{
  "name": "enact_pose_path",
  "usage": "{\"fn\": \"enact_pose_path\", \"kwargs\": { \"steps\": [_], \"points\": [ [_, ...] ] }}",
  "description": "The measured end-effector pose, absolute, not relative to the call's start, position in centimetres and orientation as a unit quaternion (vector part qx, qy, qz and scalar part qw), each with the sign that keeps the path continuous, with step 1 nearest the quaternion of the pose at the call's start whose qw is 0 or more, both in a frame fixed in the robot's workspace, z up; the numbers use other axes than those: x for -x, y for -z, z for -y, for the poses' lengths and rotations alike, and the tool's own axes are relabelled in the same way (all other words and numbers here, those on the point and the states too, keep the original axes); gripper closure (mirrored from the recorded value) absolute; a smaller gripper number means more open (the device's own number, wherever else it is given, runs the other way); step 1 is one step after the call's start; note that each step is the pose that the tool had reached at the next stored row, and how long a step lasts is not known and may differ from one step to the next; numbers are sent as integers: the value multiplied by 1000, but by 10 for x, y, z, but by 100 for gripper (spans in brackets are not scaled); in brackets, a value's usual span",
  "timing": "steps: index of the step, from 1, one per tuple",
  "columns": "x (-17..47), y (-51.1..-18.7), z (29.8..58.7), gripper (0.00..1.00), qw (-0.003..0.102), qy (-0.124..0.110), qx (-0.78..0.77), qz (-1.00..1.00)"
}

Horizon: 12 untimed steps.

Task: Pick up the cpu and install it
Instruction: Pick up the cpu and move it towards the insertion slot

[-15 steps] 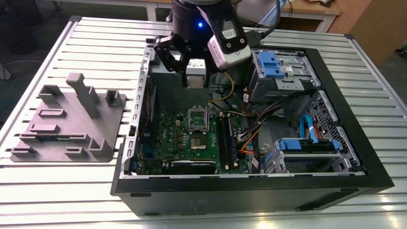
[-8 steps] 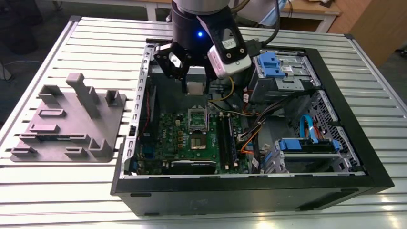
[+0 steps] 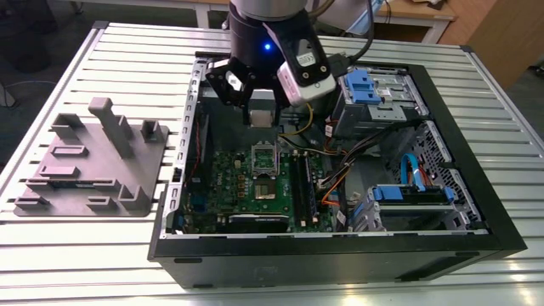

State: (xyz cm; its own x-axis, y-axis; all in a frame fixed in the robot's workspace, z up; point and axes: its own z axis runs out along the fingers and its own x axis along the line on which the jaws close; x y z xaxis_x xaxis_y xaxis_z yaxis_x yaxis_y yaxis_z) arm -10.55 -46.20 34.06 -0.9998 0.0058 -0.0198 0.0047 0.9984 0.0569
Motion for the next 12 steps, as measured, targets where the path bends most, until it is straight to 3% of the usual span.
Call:
{"fn": "enact_pose_path", "kwargs": {
  "steps": [12],
  "points": [
    [105, -327, 462, 53, 10, -28, -3, -1000]
  ]
}}
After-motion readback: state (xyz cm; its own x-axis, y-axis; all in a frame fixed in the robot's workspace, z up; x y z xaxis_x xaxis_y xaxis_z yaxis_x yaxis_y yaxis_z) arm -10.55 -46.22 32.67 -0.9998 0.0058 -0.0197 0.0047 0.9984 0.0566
